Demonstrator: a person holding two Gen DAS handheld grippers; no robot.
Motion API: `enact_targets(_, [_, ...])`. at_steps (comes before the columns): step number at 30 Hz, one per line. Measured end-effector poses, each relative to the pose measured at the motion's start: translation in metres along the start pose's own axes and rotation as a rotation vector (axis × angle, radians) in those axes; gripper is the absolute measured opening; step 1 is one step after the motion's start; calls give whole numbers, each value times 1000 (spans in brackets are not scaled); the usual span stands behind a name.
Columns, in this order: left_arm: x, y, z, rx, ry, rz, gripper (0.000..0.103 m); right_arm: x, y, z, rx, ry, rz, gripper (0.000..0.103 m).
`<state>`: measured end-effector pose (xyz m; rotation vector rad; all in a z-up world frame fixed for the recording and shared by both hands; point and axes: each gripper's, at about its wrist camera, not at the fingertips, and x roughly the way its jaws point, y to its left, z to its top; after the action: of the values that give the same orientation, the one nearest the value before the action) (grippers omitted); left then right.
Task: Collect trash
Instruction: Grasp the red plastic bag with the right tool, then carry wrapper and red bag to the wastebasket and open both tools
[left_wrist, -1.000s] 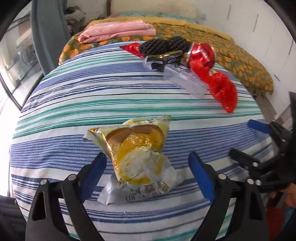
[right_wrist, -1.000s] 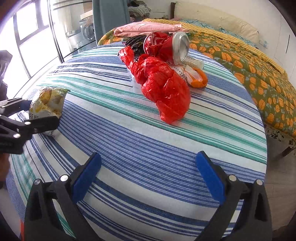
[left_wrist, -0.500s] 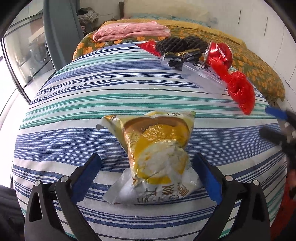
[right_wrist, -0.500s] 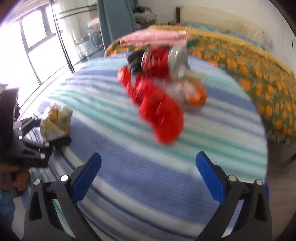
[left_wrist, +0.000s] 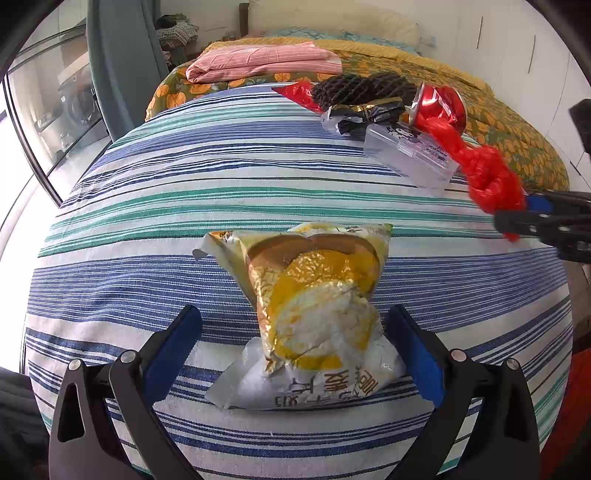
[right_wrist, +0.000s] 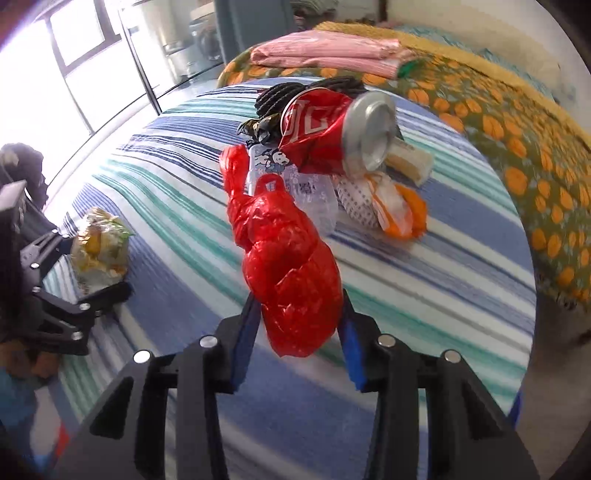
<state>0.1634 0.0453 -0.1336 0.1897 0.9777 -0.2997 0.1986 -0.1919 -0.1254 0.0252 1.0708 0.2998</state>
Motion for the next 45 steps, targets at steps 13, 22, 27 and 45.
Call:
enact_targets(13, [-11, 19, -14, 13, 11, -2, 99, -39, 28, -53, 61, 149, 57, 69])
enact_targets(22, [-43, 14, -19, 110, -65, -46, 99, -34, 42, -51, -152, 135, -59, 74])
enact_targets(27, [-32, 8, -10, 145, -37, -12, 99, -20, 26, -43, -92, 122, -80, 69])
enact_targets(45, [-48, -43, 16, 90, -63, -111, 37, -107, -84, -82, 218, -128, 60, 42])
